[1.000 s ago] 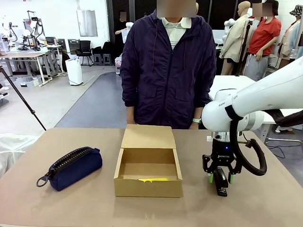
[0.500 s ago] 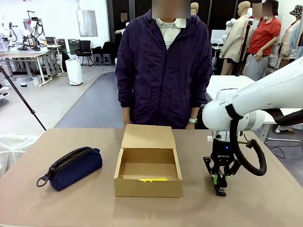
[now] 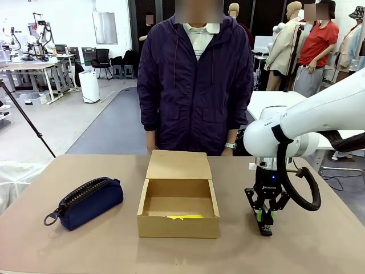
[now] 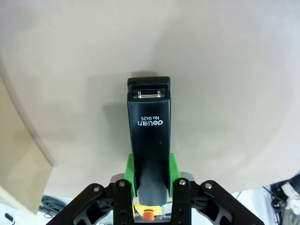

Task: Pack the items into the box.
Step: Pick up the item specified by the human and place it in the Mailer Box.

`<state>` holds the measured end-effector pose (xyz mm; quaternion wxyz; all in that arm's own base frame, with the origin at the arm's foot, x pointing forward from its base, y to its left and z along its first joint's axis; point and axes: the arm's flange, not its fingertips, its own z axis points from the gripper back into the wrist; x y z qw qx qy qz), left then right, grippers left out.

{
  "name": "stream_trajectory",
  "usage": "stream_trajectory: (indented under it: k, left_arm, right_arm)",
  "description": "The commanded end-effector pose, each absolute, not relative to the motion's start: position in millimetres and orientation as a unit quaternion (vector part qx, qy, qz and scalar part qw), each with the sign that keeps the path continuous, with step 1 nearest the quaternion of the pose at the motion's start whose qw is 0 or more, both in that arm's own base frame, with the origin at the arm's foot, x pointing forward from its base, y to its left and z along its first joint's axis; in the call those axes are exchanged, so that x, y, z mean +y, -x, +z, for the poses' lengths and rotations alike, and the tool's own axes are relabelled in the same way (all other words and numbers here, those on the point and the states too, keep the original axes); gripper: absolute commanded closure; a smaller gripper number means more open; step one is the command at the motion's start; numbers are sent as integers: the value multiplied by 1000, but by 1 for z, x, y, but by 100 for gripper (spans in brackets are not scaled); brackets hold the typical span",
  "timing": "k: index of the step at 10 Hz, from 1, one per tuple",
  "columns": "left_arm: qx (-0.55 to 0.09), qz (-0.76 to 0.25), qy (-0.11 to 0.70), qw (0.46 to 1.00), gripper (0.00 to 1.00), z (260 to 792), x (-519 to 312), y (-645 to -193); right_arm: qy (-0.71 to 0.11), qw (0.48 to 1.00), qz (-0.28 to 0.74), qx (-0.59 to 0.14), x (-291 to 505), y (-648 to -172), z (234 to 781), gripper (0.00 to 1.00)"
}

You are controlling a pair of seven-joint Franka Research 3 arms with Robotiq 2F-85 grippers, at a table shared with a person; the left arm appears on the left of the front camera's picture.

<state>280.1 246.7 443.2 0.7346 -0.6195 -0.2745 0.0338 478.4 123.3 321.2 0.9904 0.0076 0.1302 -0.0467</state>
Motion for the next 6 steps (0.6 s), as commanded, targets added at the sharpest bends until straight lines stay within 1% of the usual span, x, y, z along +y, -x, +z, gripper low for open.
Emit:
stream_trajectory:
  k: [1,3,4,5,6]
  left_arm:
    - [-276,30,622,732,0,444,247,-278]
    - [-276,30,622,732,0,444,247,-278]
    - [-276,30,622,732,0,444,247,-278]
    - [-276,30,622,732,0,444,247,-278]
    - [-276,30,622,732,0,444,247,-278]
  right_arm:
    - [-13,996,-6,83,109,-475,383,100]
    - [1,1000,26,13,94,-458,456,100]
    - [7,1000,22,-16,87,-451,477,100]
    - [-1,999,13,-46,81,-450,480,100]
    - [-4,999,-39,-37,72,-455,469,100]
